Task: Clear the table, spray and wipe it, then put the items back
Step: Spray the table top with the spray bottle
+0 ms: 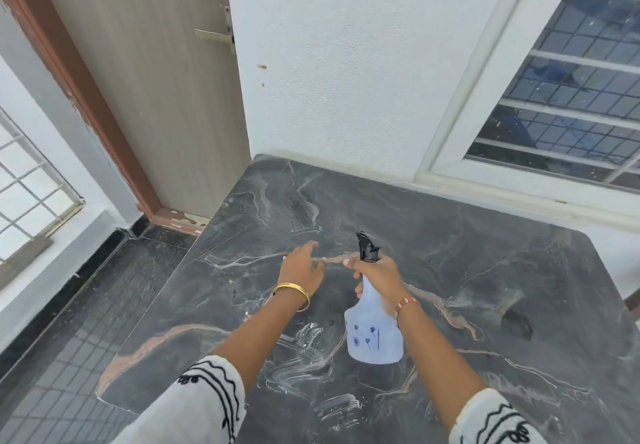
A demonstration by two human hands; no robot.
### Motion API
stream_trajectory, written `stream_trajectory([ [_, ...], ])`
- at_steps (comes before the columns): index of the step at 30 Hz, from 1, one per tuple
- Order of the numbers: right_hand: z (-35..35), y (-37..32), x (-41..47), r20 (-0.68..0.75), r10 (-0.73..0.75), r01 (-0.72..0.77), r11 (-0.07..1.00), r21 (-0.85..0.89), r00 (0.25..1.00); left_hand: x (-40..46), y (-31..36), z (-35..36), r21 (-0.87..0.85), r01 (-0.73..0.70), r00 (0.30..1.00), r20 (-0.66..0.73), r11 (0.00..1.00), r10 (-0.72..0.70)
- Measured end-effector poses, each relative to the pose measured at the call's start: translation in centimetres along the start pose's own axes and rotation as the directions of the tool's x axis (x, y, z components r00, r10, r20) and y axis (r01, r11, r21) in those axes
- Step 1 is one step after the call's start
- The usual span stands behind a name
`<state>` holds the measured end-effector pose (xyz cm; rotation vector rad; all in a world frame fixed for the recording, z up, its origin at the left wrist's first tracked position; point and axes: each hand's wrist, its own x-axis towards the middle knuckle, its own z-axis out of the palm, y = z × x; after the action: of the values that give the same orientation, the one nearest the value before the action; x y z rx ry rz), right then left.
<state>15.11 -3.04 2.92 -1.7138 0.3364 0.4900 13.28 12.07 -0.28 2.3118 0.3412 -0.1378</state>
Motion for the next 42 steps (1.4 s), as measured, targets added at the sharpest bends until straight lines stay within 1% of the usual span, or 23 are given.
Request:
stream_trajectory([
  [3, -2.1, 0.8, 0.0, -0.048, 0.135, -0.125, 0.978, 0.165, 0.990, 0.2, 0.6, 0.6, 0.011, -0.010, 1.000, 0.017, 1.000, 0.009],
  [5, -4.1, 1.4, -0.3, -0.104, 0.174, -0.140, 0.951, 0.275, 0.979, 0.2, 1.5, 1.4, 0.010, -0.035, 0.999, 0.034, 0.999, 0.035],
  [7, -5.9, 1.9, -0.5, -0.158, 0.181, -0.122, 0.938, 0.324, 0.971, 0.0, 2.8, 2.5, 0.003, -0.067, 0.996, 0.056, 0.998, 0.067],
  [12, -9.6, 2.7, -0.8, -0.319, 0.159, -0.065, 0.956, 0.287, 0.934, -1.0, 6.6, 5.7, -0.020, -0.161, 0.978, 0.129, 0.987, 0.162],
  [15, -10.9, 3.2, -1.1, -0.350, 0.130, -0.026, 0.958, 0.285, 0.928, -1.5, 8.2, 7.0, -0.031, -0.181, 0.969, 0.165, 0.983, 0.183],
  [19, -11.4, 3.7, -1.2, -0.365, 0.097, 0.016, 0.955, 0.295, 0.926, -1.8, 9.1, 7.9, -0.025, -0.185, 0.966, 0.178, 0.982, 0.186],
  [23, -11.4, 4.0, -1.0, -0.467, 0.135, 0.033, 0.942, 0.333, 0.874, -1.7, 9.4, 8.1, -0.021, -0.190, 0.965, 0.180, 0.982, 0.191],
  [26, -11.9, 4.0, -1.1, -0.474, 0.147, 0.042, 0.930, 0.366, 0.868, -1.6, 9.7, 8.2, -0.024, -0.184, 0.966, 0.179, 0.983, 0.186],
  [30, -12.4, 4.1, -1.5, -0.424, 0.119, 0.053, 0.927, 0.372, 0.898, -2.0, 10.5, 8.8, -0.019, -0.180, 0.967, 0.178, 0.984, 0.180],
  [33, -13.3, 4.6, -1.7, -0.462, 0.145, 0.051, 0.921, 0.385, 0.875, -2.6, 11.5, 9.9, -0.011, -0.200, 0.959, 0.203, 0.980, 0.198],
  [36, -16.0, 5.4, -2.1, -0.530, 0.159, 0.048, 0.933, 0.356, 0.833, -3.4, 13.0, 11.3, -0.006, -0.221, 0.947, 0.236, 0.975, 0.216],
  [40, -21.7, 6.9, -2.9, -0.592, 0.198, 0.042, 0.929, 0.367, 0.781, -4.9, 15.3, 13.4, -0.021, -0.240, 0.930, 0.282, 0.971, 0.236],
  [42, -24.6, 7.5, -3.3, -0.616, 0.186, 0.015, 0.952, 0.306, 0.765, -5.6, 16.6, 14.7, -0.019, -0.254, 0.920, 0.304, 0.967, 0.247],
])
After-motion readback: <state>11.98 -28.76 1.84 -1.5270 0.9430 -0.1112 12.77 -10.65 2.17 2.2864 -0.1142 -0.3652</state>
